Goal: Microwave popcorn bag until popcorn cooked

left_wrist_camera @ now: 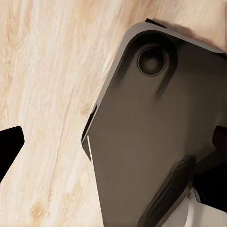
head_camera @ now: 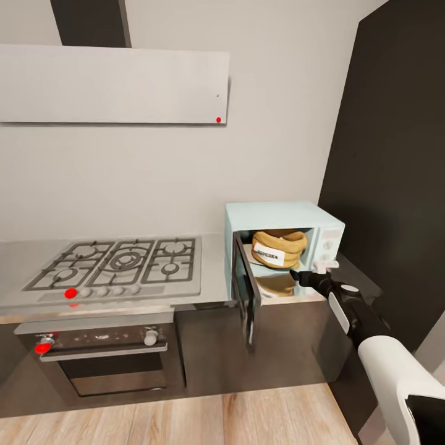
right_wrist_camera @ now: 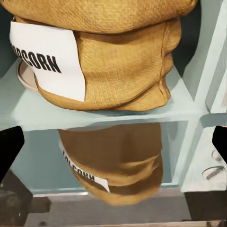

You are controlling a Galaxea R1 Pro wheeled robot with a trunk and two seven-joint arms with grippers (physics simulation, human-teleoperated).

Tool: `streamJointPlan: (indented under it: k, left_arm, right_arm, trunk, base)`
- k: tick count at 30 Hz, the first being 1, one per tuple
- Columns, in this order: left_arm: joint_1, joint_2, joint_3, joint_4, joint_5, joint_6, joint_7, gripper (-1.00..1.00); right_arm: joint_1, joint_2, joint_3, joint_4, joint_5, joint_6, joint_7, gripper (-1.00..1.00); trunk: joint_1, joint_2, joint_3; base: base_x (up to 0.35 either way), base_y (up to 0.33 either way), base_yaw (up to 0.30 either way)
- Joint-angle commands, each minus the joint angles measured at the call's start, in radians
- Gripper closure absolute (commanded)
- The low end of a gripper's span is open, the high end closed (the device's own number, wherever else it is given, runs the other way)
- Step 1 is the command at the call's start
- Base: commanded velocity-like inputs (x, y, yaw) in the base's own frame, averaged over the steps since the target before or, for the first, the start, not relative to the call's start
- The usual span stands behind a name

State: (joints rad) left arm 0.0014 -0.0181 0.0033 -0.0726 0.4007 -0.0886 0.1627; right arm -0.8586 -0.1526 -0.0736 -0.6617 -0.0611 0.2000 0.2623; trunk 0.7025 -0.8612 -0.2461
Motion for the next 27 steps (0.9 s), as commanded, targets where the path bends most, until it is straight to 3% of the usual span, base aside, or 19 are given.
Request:
streamJointPlan:
  k: [1, 10, 17, 27]
  left_arm:
    - [0.0, 0.0, 0.0, -0.002, 0.004, -0.002, 0.003, -1.0]
    - [0.0, 0.0, 0.0, -0.001, 0.004, -0.002, 0.003, -1.0]
    - [0.0, 0.0, 0.0, -0.001, 0.003, -0.002, 0.003, -1.0]
    - [0.0, 0.0, 0.0, -0.002, 0.003, -0.002, 0.003, -1.0]
  right_arm:
    - [0.0, 0.0, -0.003, -0.001, -0.006, 0.006, 0.006, -1.0]
    - [0.0, 0.005, -0.003, 0.002, -0.006, 0.005, 0.037, -1.0]
    - [0.0, 0.016, -0.003, 0.003, -0.009, -0.032, 0.103, -1.0]
    - [0.0, 0.026, -0.002, 0.03, -0.008, -0.037, 0.11, -1.0]
  trunk:
    - [0.001, -0.001, -0.001]
    - [0.001, -0.001, -0.001]
    - [0.001, -0.001, -0.001]
    - [0.001, -0.001, -0.001]
  base:
    - [0.233, 0.0, 0.0]
    - [0.232, 0.0, 0.0]
    - [0.228, 0.0, 0.0]
    - [0.222, 0.0, 0.0]
